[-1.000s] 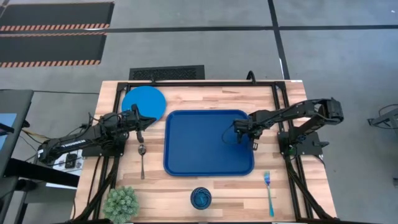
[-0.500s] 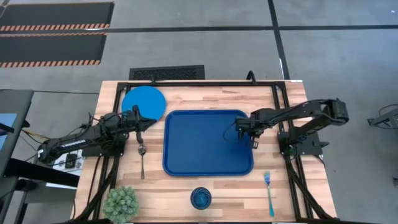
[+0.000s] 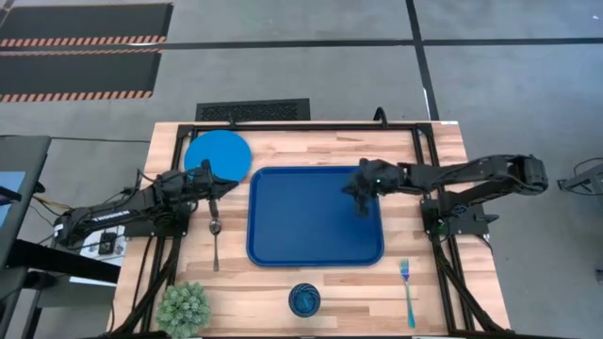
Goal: Pick and place plate/cup/fork/spoon on tray
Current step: Put the blue plate in the middle of the dark blue tray
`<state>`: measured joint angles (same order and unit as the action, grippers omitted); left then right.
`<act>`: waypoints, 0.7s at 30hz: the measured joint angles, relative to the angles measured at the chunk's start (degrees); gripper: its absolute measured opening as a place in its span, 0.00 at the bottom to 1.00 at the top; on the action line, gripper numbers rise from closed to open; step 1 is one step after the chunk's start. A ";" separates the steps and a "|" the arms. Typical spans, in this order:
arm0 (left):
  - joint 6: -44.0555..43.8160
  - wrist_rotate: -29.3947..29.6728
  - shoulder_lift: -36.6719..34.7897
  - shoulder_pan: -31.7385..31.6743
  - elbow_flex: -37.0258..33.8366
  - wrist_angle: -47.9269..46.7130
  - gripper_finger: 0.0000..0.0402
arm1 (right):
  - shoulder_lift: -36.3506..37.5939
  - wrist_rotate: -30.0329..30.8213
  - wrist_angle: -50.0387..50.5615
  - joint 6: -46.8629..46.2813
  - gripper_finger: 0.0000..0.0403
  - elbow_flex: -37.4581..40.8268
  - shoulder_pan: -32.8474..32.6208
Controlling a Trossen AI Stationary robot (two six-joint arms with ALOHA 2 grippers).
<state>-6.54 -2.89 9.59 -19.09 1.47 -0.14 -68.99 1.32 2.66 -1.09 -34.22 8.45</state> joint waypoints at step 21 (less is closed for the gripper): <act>2.22 7.28 18.40 -0.15 12.01 -11.34 0.00 | -10.95 -8.96 -48.31 4.61 0.03 6.76 6.65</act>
<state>-4.32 4.39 28.00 -19.25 13.47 -11.49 -79.94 -7.64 -45.65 3.52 -27.46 15.10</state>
